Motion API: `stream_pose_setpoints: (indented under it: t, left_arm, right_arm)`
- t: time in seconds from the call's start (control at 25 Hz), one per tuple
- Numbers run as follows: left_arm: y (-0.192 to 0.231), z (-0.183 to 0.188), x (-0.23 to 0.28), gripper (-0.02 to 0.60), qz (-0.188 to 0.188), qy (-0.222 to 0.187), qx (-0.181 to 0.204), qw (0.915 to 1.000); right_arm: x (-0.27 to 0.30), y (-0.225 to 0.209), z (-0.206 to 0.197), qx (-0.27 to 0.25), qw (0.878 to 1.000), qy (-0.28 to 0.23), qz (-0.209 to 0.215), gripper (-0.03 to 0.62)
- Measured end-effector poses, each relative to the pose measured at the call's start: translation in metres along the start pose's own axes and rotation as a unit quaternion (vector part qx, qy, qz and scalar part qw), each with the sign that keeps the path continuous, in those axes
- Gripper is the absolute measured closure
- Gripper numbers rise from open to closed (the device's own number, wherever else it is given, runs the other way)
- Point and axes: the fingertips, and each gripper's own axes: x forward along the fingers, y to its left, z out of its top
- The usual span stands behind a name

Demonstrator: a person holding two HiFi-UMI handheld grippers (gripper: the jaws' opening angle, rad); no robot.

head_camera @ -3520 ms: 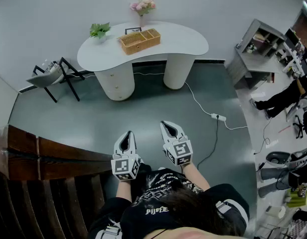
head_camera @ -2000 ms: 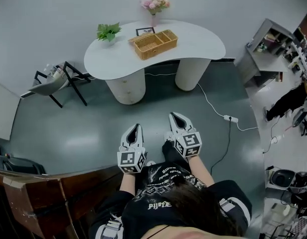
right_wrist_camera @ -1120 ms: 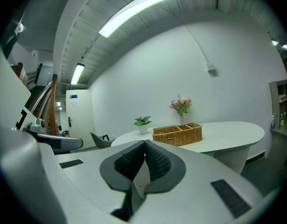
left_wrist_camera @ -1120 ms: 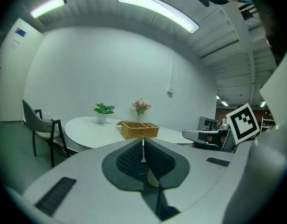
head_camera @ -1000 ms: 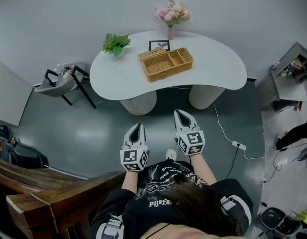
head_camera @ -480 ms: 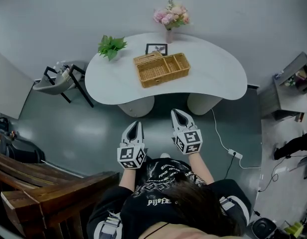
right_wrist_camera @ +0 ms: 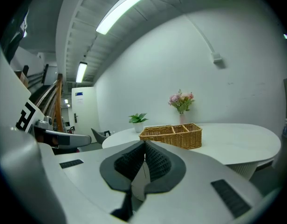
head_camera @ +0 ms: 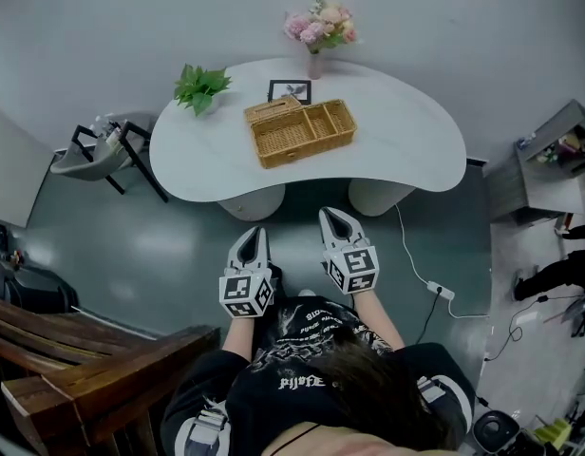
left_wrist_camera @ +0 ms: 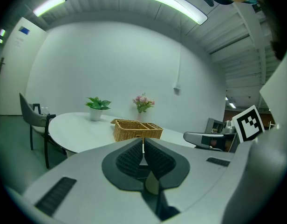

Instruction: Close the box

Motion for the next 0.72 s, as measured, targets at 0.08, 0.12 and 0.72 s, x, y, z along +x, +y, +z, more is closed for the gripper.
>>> stream_pose_setpoints:
  t: [0.08,0.12,0.72]
  left_arm:
    - [0.003,0.002,0.009,0.552,-0.007,0.0,0.001,1.0]
    - [0.006,0.005,0.013,0.552,-0.009,-0.002,0.002,1.0]
    - [0.081,0.061,0.102,0.552,-0.041,-0.01,0.016,0.999]
  right_arm:
    - [0.006,-0.001,0.001,-0.01,1.0,0.003,0.0,0.569]
    - [0.01,-0.001,0.001,-0.012,1.0,0.003,-0.001,0.569]
    - [0.113,-0.017,0.039,-0.008,0.999,-0.006,-0.041,0.569]
